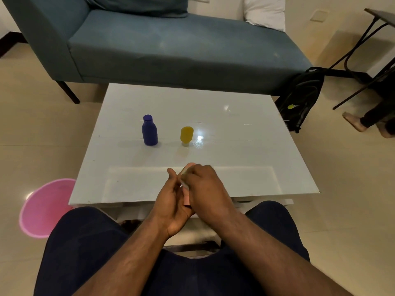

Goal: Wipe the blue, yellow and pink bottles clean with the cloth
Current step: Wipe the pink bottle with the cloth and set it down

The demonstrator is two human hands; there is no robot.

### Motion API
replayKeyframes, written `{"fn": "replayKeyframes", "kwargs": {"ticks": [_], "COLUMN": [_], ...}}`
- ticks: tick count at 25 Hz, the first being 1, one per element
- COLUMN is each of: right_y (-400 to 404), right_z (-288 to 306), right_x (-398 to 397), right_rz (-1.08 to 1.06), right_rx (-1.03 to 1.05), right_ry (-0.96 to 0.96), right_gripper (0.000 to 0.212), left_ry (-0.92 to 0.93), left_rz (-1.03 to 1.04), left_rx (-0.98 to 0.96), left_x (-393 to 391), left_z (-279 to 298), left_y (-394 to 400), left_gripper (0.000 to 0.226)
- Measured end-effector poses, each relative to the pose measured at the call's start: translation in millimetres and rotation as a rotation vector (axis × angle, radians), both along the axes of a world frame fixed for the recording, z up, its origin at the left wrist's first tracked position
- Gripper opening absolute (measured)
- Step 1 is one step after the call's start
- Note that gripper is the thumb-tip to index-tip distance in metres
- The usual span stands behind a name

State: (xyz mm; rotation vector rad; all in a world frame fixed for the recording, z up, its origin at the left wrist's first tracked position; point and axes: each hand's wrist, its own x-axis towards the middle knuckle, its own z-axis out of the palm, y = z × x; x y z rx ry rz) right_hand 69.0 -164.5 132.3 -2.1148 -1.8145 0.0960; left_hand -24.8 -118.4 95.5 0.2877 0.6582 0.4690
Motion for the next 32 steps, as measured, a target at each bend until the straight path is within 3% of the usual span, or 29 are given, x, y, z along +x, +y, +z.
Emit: {"fn": "replayKeyframes", "kwargs": {"ticks": [3,8,13,15,19,26,32], "right_y": [-9.3,18.1,-7.6,-1.0,17.2,-13.8,10.3], "right_z": [2.1,4.5,0.7,0.9,-0.3,-2.3,-8.7], "right_x": [-3.6,26.3,-3.5,7.9,30.3,5.1,24.2], "right_rz": [0.078,-0.137,0.082,0.065,-0.203,0.041,-0.241], "right_rx": [-0.034,0.006,-0.038,-0.021,0.026,0.010,0.110], "right_ry": [-0.018,0.110,-0.056,-0.005,0.263,0.128,0.402], "right_gripper": [0.029,0.032,0.028,0.030,0.029,0.028,0.020], "left_ry": [-0.007,0.050,0.003,0.017,0.069,0.051,0.052], "left_rz": [-0.009,-0.005,-0.006,0.002,0.000,0.006,0.048], "left_rx": [0.021,0.095,0.053,0.059,0.035,-0.021,-0.015], "left_x": [-0.4,2.8,-0.4,1.6,3.4,0.8,2.8], "left_z": [0.5,-1.4,-2.2,-2.2,-0.2,-1.6,0.9], "left_y": [-0.5,0.4,-1.9,-1.0,1.0,2.6,1.9], "left_gripper": [0.068,0.065,0.065,0.065,0.065,0.056,0.045]}}
